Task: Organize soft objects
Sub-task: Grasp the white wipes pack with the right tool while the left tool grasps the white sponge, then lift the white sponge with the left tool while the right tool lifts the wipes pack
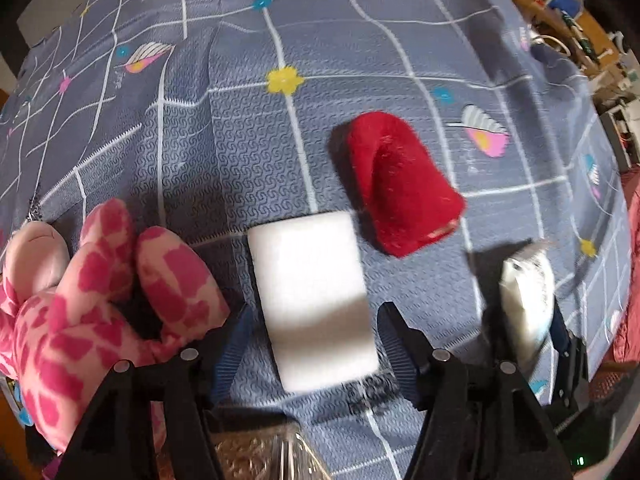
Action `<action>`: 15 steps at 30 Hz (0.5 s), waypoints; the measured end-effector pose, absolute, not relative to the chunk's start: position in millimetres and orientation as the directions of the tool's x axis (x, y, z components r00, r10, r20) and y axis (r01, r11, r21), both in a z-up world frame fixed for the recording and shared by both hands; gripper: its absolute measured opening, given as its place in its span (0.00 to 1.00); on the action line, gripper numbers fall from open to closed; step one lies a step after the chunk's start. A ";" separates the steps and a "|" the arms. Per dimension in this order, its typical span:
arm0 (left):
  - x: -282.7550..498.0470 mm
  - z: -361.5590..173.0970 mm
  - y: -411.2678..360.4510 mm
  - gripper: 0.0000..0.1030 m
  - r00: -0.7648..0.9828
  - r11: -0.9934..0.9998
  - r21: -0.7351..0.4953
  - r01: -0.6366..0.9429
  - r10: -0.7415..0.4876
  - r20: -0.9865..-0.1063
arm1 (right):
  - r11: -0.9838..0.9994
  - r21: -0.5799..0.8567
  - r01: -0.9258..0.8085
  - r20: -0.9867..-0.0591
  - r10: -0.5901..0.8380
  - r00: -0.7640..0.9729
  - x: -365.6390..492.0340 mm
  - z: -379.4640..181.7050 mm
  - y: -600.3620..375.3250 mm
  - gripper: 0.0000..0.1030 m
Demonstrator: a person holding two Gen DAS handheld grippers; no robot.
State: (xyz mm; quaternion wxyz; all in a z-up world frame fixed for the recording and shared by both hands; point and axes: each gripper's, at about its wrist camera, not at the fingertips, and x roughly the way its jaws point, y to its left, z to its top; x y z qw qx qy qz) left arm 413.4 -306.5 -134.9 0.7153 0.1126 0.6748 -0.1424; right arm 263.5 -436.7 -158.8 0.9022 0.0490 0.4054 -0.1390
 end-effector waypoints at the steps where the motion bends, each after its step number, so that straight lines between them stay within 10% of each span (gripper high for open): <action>1: 414.8 -137.9 -306.8 0.64 0.048 0.936 -0.024 0.352 -0.043 -0.998 | 0.956 -0.025 0.291 -0.745 -0.212 0.632 263.4 -159.2 -436.5 0.68; 15: 406.9 -150.3 -336.2 0.57 0.032 0.899 0.047 0.434 0.037 -0.999 | 0.956 -0.012 0.293 -0.747 -0.203 0.633 263.0 -162.5 -437.7 0.68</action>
